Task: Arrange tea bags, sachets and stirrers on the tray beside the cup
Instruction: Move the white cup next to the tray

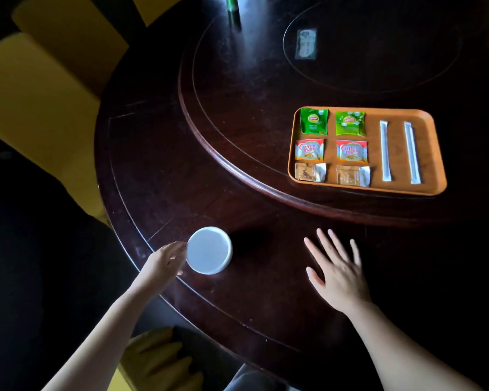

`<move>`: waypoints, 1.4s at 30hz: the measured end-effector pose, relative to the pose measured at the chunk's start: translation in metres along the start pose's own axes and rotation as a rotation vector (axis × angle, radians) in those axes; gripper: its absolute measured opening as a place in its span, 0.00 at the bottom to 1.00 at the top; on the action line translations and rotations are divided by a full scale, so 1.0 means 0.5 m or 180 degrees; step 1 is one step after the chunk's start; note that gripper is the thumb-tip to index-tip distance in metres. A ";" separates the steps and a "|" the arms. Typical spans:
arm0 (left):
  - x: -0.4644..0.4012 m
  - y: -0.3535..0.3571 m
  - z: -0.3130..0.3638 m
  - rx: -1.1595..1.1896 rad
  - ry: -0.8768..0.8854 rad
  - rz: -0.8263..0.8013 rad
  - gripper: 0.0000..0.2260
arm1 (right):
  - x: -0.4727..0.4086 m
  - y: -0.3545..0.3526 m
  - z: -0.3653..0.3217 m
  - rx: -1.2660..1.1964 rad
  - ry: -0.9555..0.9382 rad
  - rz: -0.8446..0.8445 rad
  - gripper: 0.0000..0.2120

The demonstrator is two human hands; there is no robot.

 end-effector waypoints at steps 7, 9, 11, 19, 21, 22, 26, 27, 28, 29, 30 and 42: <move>0.018 -0.001 -0.048 0.1110 -0.0429 -0.0346 0.08 | -0.002 0.005 0.000 -0.0043 0.0022 0.0052 0.29; 0.021 0.014 -0.061 0.1592 -0.0568 -0.0250 0.09 | -0.001 0.007 0.001 -0.0025 0.0020 0.0062 0.29; 0.019 0.029 -0.070 0.1934 -0.0655 -0.0155 0.10 | -0.001 0.008 0.002 -0.0006 0.0011 0.0078 0.29; -0.097 0.033 0.001 0.2077 -0.0084 -0.0476 0.10 | 0.002 0.014 0.004 -0.0060 -0.0024 0.0230 0.28; -0.152 0.012 0.050 0.2038 0.0159 -0.0562 0.12 | 0.001 0.015 0.004 -0.0092 -0.0029 0.0263 0.28; -0.182 0.001 0.077 0.2019 0.0259 -0.0596 0.13 | 0.000 0.014 0.003 -0.0104 -0.0033 0.0272 0.28; -0.296 -0.019 0.180 0.2004 0.0524 -0.0732 0.15 | -0.001 0.010 0.001 -0.0178 -0.0040 0.0259 0.29; -0.321 -0.018 0.201 0.2033 0.0545 -0.0776 0.16 | -0.002 0.009 0.001 -0.0202 -0.0040 0.0256 0.29; -0.345 -0.015 0.221 0.2060 0.0551 -0.0820 0.16 | -0.002 0.008 0.001 -0.0216 -0.0045 0.0249 0.29; -0.368 -0.011 0.238 0.2076 0.0551 -0.0861 0.16 | -0.002 0.006 0.000 -0.0220 -0.0053 0.0234 0.29; -0.388 -0.005 0.254 0.2064 0.0553 -0.0892 0.16 | -0.003 0.005 0.000 -0.0220 -0.0061 0.0214 0.29; -0.525 0.067 0.308 0.1603 0.0432 -0.1153 0.11 | -0.006 0.000 0.002 -0.0280 -0.0059 0.0101 0.30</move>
Point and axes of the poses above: each hand's wrist, its own x-axis away from the middle knuckle, its own y-axis out of the palm, z = x × y, the point moved 2 cm from there along -x, towards the middle knuckle, and after that the axes turned 10 degrees about x, right-handed, at the moved point
